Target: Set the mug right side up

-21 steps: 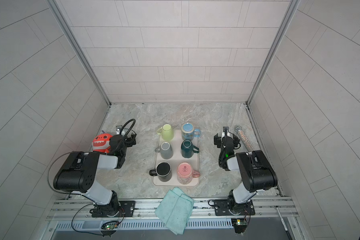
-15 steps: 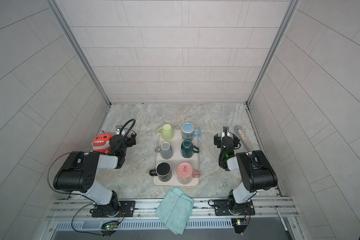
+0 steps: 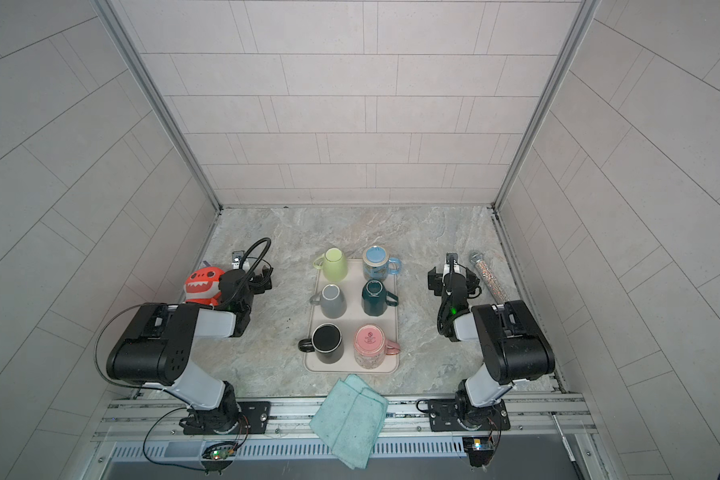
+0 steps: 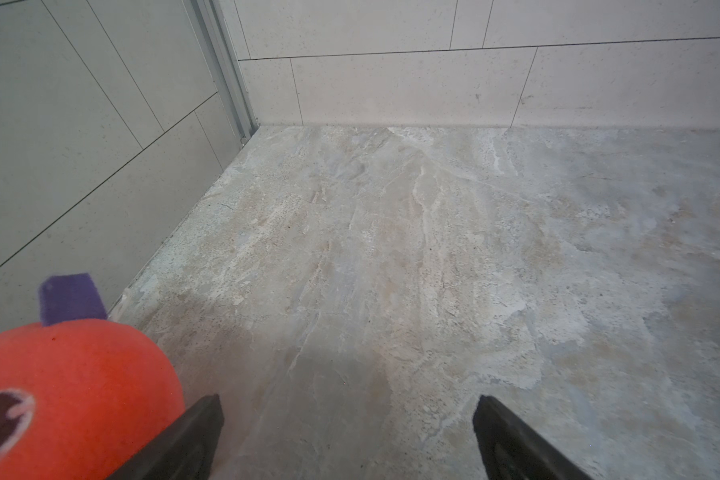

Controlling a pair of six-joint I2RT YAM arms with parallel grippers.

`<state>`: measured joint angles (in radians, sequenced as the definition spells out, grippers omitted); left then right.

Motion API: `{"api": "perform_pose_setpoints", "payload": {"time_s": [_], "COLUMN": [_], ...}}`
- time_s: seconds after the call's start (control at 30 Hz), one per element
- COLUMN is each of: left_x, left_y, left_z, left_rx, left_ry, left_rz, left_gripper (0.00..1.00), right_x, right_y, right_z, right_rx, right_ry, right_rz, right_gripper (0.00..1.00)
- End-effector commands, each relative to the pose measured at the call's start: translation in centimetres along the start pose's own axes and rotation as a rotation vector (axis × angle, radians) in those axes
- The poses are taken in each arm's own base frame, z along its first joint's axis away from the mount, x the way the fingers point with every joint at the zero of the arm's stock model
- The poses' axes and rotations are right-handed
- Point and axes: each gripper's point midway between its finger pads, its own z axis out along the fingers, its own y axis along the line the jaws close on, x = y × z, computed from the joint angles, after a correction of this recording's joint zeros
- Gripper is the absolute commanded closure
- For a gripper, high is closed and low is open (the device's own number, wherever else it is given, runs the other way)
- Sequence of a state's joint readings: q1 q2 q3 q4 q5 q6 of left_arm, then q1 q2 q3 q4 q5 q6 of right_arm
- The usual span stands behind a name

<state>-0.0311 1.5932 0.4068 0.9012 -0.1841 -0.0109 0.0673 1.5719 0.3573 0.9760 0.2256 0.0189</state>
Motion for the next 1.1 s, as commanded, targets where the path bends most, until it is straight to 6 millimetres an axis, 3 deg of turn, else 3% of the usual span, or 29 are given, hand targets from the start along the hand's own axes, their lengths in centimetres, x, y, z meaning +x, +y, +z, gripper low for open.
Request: {"api": "perform_pose_setpoints", "payload": {"time_s": [0.0,0.57,0.63,0.83,0.97,1.07], "left_x": [-0.3,-0.7,-1.5,-6.5,-10.2,-11.9], "left_y": [0.0,-0.5,-0.4,0.2,-1.6,-2.8], "left_z": [-0.3,-0.5,-0.8,-2.7,-4.7,-5.9], "left_rx": [0.003,0.031,0.029,0.014,0.151,0.23], "left_ry": [-0.017,-0.028,-0.01,0.0,-0.029,0.004], "left_rz": [-0.015,-0.007,-0.004,-0.065,-0.117,-0.14], "left_gripper": [0.0,0.03,0.04,0.04,0.05,0.06], "right_x": [0.1,-0.3,-1.4,-5.3,-7.5,-8.2], "right_y": [0.0,0.1,0.7,1.2,3.1,4.5], "right_z": [0.1,-0.1,-0.3,-1.6,-3.9,-5.6], "right_rx": [0.008,-0.002,-0.036,-0.105,-0.272,-0.386], "right_ry": [0.0,-0.015,-0.012,0.113,0.221,0.385], "right_rz": [-0.005,-0.011,-0.031,-0.065,-0.089,-0.07], "right_gripper": [0.01,0.01,0.01,0.03,0.03,0.04]}}
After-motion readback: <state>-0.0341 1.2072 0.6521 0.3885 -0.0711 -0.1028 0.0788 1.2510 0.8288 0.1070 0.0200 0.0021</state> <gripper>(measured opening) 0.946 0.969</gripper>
